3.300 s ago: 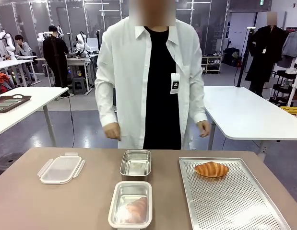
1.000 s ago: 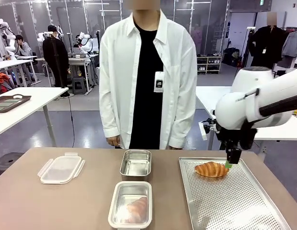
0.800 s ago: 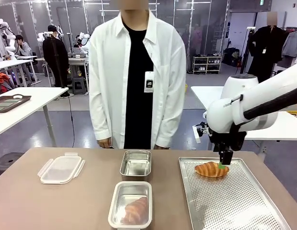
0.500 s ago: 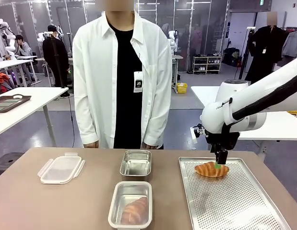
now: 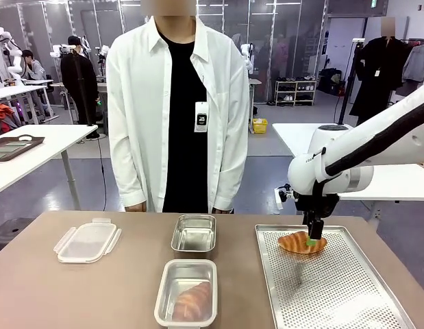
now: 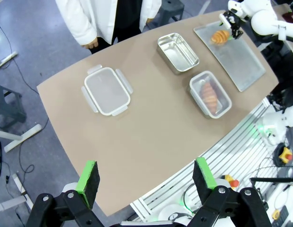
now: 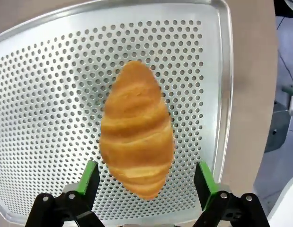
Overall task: Place the bread into the airtight container.
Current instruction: Pick up a Butter Roll and place it into an empty Airtight Container.
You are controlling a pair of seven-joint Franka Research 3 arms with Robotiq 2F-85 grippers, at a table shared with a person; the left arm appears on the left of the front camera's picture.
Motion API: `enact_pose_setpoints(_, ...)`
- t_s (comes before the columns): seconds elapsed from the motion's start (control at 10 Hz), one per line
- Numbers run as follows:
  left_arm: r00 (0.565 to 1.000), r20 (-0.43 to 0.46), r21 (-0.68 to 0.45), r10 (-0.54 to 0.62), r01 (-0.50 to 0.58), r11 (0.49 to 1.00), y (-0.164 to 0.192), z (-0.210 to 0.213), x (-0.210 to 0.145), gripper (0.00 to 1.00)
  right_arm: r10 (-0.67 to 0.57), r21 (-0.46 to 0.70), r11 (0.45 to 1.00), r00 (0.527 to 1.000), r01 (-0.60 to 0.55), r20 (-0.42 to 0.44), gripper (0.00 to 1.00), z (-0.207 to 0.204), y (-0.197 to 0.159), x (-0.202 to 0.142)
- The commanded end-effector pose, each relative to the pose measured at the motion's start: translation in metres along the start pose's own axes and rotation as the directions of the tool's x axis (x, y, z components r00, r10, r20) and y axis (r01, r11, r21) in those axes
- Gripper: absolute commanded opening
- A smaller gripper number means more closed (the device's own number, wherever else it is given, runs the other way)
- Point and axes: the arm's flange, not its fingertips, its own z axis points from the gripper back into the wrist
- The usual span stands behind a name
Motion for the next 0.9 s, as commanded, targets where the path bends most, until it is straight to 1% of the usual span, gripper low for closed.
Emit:
enact_pose_setpoints(0.0, 1.000, -0.006, 0.004, -0.019, 0.019, 1.000, 0.000, 0.002, 0.000, 1.00, -0.045, 0.025, 0.999, 0.999, 0.045, 0.001, 1.00, -0.008, -0.014, 0.008)
enact_pose_setpoints(0.1, 1.000, -0.006, 0.004, -0.019, 0.019, 1.000, 0.000, 0.002, 0.000, 1.00, -0.056, 0.053, 0.997, 0.998, 0.057, -0.013, 1.00, -0.016, -0.019, 0.008)
enact_pose_setpoints(0.2, 1.000, -0.006, 0.004, -0.019, 0.019, 1.000, 0.000, 0.002, 0.000, 1.00, -0.060, 0.098, 0.993, 0.998, 0.059, 0.010, 1.00, -0.021, -0.024, 0.008)
enact_pose_setpoints(0.3, 1.000, -0.006, 0.004, -0.019, 0.019, 1.000, 0.000, 0.002, 0.000, 1.00, -0.063, 0.144, 0.988, 0.998, 0.060, 0.013, 1.00, -0.028, -0.027, 0.009)
enact_pose_setpoints(0.4, 1.000, -0.006, 0.004, -0.019, 0.019, 1.000, 0.000, 0.002, 0.000, 1.00, -0.085, 0.159, 0.984, 0.996, 0.086, -0.016, 1.00, -0.036, -0.031, 0.009)
enact_pose_setpoints(0.5, 1.000, -0.006, 0.004, -0.019, 0.019, 1.000, 0.000, 0.002, 0.000, 1.00, -0.088, 0.165, 0.982, 0.996, 0.091, -0.022, 1.00, -0.039, -0.033, 0.009)
enact_pose_setpoints(0.6, 1.000, -0.006, 0.004, -0.019, 0.019, 1.000, 0.000, 0.002, 0.000, 1.00, -0.081, 0.165, 0.983, 0.997, 0.082, -0.012, 0.87, -0.038, -0.034, 0.007)
enact_pose_setpoints(0.7, 1.000, -0.006, 0.004, -0.019, 0.019, 1.000, 0.000, 0.002, 0.000, 1.00, -0.081, 0.163, 0.983, 0.997, 0.080, -0.002, 0.81, -0.033, -0.034, 0.006)
enact_pose_setpoints(0.8, 1.000, -0.006, 0.004, -0.019, 0.019, 1.000, 0.000, 0.002, 0.000, 1.00, -0.078, 0.162, 0.984, 0.997, 0.078, -0.004, 0.68, -0.030, -0.034, 0.006)
